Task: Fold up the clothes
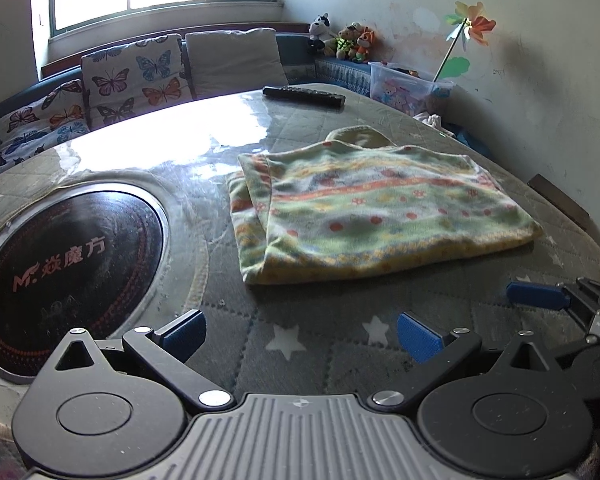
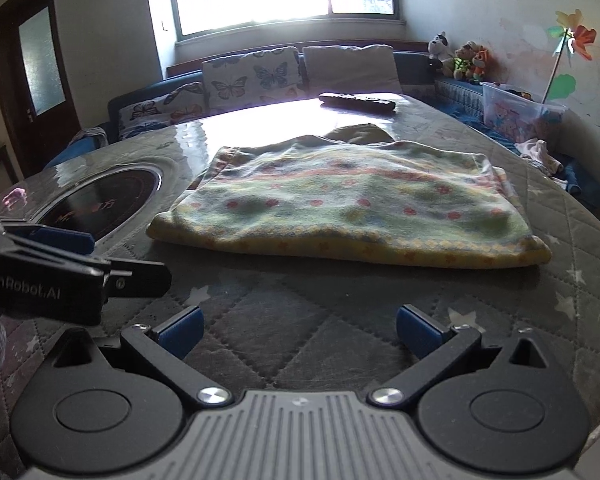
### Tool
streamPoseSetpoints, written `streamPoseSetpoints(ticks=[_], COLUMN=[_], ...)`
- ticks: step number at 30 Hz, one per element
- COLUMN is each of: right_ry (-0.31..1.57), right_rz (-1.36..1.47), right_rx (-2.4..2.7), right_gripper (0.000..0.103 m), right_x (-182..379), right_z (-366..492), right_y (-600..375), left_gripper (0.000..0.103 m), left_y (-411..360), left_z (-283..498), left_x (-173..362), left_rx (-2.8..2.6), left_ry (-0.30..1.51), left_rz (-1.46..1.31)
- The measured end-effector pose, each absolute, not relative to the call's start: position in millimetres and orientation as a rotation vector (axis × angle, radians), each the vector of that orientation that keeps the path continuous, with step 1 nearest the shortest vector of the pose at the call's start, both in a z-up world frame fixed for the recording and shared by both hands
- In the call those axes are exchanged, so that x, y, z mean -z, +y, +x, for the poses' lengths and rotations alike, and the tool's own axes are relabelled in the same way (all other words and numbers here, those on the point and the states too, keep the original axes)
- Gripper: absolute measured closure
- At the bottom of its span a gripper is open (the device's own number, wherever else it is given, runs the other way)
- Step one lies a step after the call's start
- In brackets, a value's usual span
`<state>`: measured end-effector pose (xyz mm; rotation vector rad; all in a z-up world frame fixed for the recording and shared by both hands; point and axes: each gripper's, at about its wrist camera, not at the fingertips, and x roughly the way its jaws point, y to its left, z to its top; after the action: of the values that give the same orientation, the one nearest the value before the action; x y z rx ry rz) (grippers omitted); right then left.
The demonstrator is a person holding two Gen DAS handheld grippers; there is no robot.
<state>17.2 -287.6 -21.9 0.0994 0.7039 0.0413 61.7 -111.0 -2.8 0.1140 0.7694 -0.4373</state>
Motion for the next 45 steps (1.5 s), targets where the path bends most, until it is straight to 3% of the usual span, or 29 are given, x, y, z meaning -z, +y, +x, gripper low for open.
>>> streamPoseSetpoints(ticks=[45], right_ry=[0.734], right_rz=[0.125], right_rx=[0.165], right_gripper=[0.0], right_x=[19], right_z=[-12], right_y=[-306], left_gripper=[0.0], left_y=[-115], left_z=[23], left_x=[12], left_rx=[0.41], left_ry=[0.814], left_rz=[0.201])
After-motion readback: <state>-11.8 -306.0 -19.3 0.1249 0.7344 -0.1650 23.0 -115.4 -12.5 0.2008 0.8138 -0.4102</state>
